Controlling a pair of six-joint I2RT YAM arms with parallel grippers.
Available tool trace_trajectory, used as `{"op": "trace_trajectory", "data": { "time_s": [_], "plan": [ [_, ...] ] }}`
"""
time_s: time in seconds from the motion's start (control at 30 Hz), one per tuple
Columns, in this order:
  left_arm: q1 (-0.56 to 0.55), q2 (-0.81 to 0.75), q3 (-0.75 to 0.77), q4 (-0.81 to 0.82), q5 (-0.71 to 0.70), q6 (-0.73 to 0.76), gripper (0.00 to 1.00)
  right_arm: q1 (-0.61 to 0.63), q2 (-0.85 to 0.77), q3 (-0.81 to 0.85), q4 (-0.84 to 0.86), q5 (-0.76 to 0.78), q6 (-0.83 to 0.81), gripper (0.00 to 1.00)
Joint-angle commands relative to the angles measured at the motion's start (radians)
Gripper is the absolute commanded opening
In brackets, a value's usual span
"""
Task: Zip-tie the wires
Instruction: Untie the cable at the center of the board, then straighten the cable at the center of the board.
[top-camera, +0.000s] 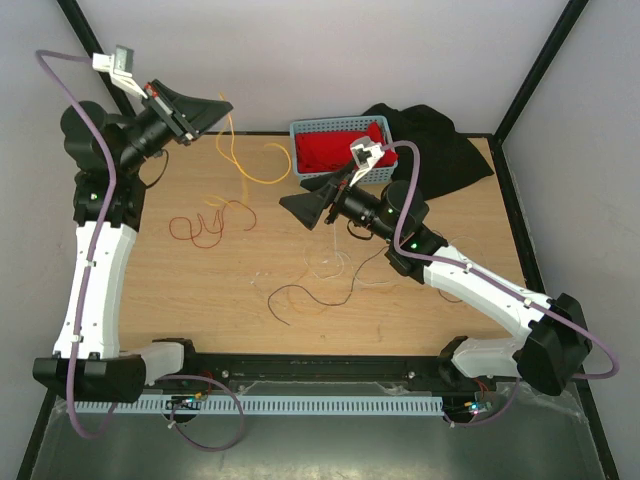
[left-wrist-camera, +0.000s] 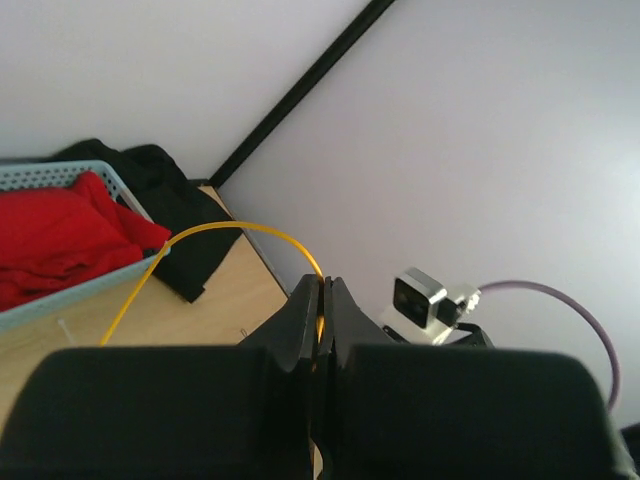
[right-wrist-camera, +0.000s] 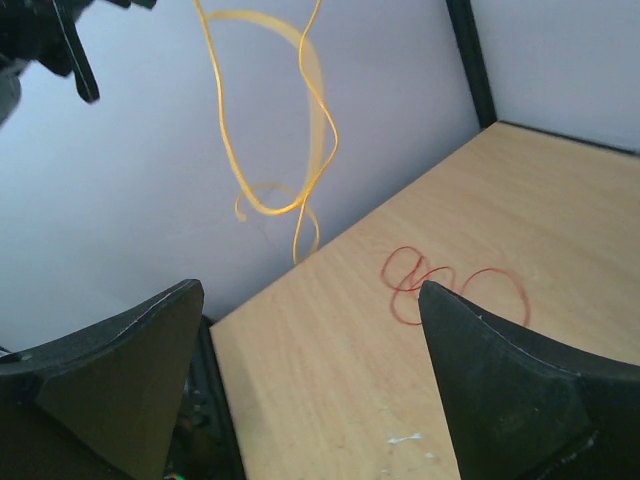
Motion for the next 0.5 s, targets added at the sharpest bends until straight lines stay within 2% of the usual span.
{"op": "trace_trajectory", "data": {
  "time_s": [0.0, 0.17, 0.47],
  "plan": [
    [-0.064, -0.067, -0.079, 0.07, -0.068, 0.029, 0.0, 0.002, -0.055, -0.084, 0.205, -0.007, 0.206, 1.0],
    [-0.123, -0.079, -0.121, 0.082, -0.082, 0.022, 0.0, 0.002, -0.077, -0.105, 0.237, 0.039, 0.23, 0.99],
    [-0.203, -0.069, -0.129, 0.09, -0.101, 0.031, 0.0, 0.001, -0.007, -0.052, 0.243, 0.061, 0.216, 1.0]
  ]
}}
